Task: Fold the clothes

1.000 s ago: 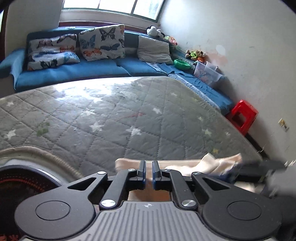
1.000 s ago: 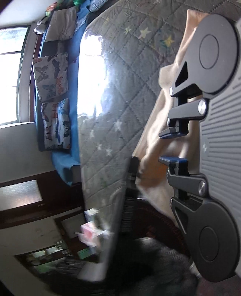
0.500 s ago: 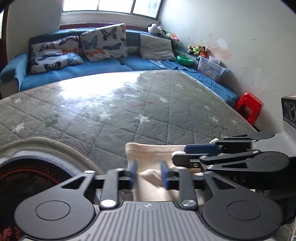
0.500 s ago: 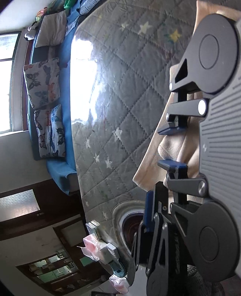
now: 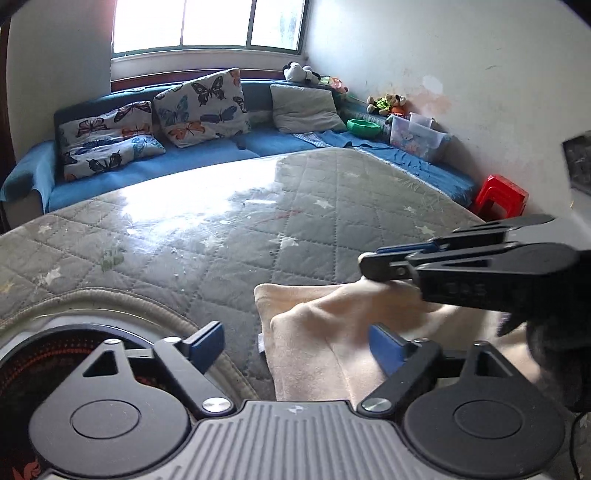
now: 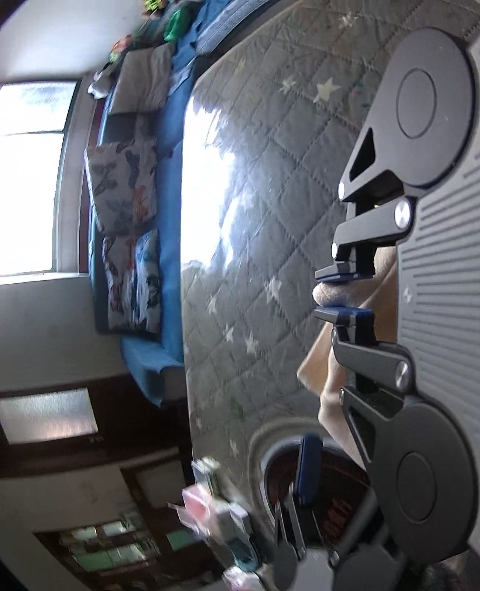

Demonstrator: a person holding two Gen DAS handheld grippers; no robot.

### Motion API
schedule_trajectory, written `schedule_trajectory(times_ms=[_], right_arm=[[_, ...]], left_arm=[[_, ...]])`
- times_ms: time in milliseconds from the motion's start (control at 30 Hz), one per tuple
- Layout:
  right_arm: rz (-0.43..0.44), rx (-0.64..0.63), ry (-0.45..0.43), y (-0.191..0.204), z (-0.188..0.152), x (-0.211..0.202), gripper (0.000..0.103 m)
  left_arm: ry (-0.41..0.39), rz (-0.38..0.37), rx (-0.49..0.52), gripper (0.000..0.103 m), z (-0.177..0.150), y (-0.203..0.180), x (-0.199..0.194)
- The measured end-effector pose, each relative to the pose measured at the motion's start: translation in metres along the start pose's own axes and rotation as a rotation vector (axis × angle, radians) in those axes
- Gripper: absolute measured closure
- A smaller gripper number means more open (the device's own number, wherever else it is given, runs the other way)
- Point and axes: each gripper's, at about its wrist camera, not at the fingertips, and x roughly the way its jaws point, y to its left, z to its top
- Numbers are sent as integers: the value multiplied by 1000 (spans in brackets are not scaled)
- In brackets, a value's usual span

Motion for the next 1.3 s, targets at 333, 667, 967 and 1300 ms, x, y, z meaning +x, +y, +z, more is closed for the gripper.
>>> schedule_trajectory(times_ms=[333,667,967,1300], right_arm=[[0,6,-15,-7,-1,-26,85],[13,9,3,-7,-14,-39,84],[-19,-23,-7,3,-16,-26,83],[-16,-80,-6,15,-30,-51,83]], left_arm=[[4,56,11,0,2,-4,2],[27,105,-26,0,2,-1,2],[54,152,-67,0,-1,4,1],[65,191,-78,0,-6,3,-5]])
